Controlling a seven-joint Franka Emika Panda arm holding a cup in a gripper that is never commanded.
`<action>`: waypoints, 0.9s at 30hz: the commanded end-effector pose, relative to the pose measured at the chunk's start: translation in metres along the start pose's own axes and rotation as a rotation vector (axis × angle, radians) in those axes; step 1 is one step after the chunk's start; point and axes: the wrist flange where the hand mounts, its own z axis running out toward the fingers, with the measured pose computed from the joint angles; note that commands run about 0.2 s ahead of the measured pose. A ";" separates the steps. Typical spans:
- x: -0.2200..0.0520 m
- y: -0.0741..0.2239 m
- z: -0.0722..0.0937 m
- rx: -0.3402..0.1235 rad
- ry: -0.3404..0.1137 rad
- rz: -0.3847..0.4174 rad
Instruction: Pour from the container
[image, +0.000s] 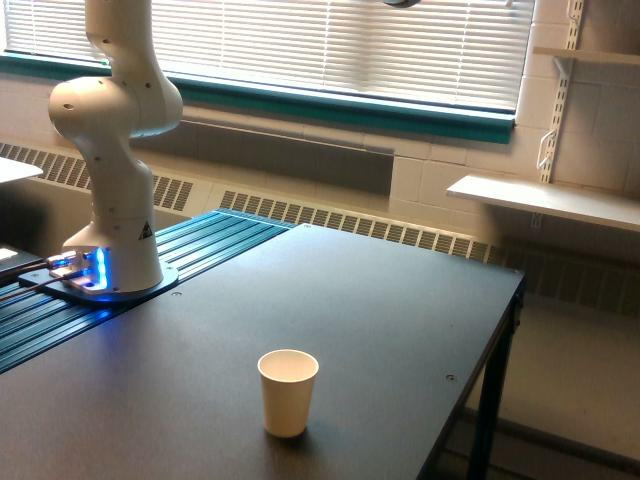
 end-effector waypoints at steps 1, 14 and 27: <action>-0.007 0.008 0.009 -0.072 -0.091 -0.096; -0.038 0.069 0.008 -0.310 -0.313 -0.187; -0.075 0.143 -0.065 -0.615 -0.483 -0.009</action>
